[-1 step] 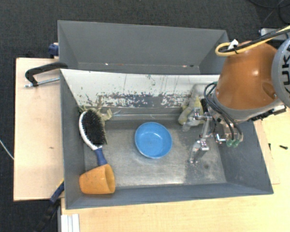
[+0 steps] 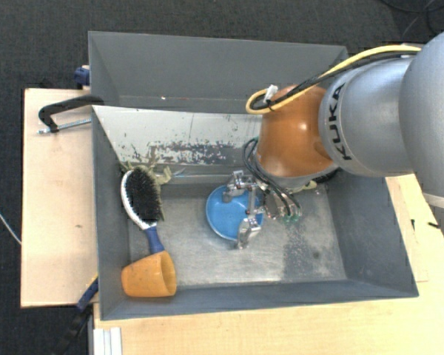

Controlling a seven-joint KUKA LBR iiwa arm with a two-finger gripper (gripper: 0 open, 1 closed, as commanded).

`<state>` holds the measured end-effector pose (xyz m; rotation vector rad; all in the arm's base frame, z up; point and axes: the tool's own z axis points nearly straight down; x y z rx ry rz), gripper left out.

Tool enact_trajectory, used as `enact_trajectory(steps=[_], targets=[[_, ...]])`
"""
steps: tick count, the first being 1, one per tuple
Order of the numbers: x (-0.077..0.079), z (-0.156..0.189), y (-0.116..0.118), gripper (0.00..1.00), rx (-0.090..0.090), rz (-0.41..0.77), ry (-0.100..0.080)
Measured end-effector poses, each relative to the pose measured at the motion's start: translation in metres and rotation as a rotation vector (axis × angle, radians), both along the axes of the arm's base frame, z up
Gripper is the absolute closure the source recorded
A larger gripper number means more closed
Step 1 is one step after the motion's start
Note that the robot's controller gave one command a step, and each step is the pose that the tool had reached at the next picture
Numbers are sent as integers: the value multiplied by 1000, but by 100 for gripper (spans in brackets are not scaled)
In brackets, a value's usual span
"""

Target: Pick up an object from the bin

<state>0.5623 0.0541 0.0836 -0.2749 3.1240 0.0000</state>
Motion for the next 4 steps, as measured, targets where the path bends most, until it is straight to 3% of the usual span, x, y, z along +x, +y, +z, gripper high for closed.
enact_trajectory(steps=[1,2,3,4], targets=[[-28,-3,-8,0,4,266,-29],[-50,-9,4,0,-3,589,-13],[-52,-9,1,100,-6,585,3],[-52,143,-39,100,-7,740,-10]])
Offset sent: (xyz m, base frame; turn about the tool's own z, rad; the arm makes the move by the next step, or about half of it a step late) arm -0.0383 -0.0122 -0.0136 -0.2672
